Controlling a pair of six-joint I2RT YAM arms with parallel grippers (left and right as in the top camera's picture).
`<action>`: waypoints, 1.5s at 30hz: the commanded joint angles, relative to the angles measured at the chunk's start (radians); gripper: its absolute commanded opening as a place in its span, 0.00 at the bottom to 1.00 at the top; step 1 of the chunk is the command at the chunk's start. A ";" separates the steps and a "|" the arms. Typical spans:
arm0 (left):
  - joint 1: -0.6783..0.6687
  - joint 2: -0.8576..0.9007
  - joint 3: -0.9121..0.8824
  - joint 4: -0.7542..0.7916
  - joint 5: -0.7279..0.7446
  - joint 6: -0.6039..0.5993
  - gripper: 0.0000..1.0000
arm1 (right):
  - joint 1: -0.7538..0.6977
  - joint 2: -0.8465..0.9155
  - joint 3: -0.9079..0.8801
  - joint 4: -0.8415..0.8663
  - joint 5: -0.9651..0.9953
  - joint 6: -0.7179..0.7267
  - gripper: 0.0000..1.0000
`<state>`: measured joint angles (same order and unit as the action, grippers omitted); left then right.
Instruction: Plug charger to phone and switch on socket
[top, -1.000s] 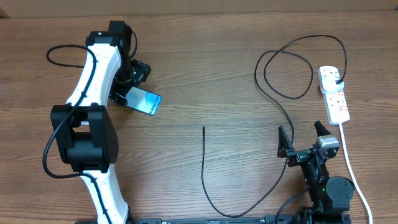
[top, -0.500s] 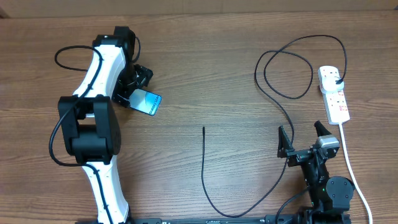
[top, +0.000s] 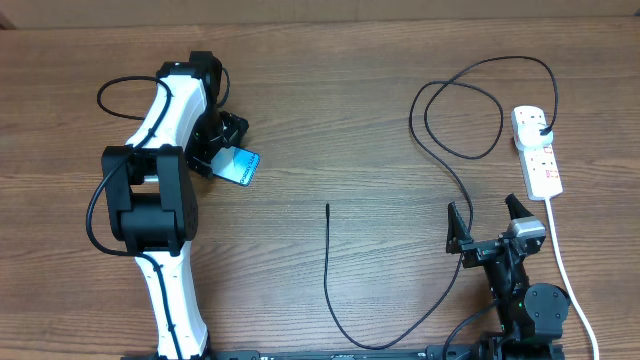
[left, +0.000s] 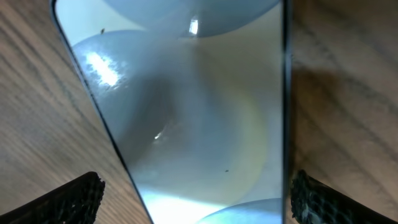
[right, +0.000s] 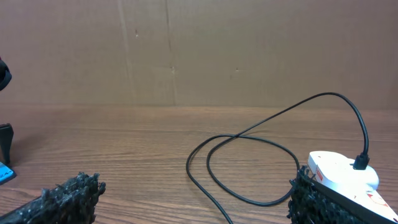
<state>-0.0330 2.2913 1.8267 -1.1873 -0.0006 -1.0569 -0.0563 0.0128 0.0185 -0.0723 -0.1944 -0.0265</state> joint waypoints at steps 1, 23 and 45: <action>-0.006 0.011 0.008 0.014 -0.008 -0.025 1.00 | 0.008 -0.008 -0.011 0.004 0.010 -0.005 1.00; -0.006 0.011 -0.001 0.001 -0.055 -0.035 1.00 | 0.008 -0.008 -0.011 0.004 0.010 -0.005 1.00; -0.008 0.011 -0.026 0.027 -0.085 -0.140 1.00 | 0.008 -0.008 -0.011 0.004 0.010 -0.005 1.00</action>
<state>-0.0330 2.2913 1.8126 -1.1702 -0.0620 -1.1770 -0.0563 0.0128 0.0185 -0.0723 -0.1936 -0.0265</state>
